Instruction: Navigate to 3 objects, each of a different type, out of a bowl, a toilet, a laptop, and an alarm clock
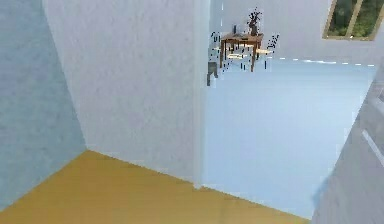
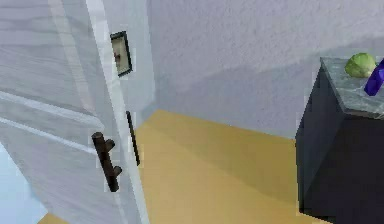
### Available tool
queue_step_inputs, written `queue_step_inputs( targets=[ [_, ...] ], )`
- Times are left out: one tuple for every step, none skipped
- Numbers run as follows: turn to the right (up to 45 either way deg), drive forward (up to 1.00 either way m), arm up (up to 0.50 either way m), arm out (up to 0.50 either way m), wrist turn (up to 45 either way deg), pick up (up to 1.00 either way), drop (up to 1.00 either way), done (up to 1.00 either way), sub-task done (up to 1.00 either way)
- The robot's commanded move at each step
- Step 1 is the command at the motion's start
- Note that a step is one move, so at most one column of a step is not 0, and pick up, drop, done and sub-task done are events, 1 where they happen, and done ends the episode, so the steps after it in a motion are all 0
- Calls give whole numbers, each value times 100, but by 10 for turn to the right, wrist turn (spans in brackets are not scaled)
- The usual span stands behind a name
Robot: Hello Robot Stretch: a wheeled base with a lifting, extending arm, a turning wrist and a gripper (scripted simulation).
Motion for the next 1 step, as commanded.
queue_step_inputs(
  targets=[
    [0, 10, 0, 0, 0, 0, 0, 0, 0]
  ],
)
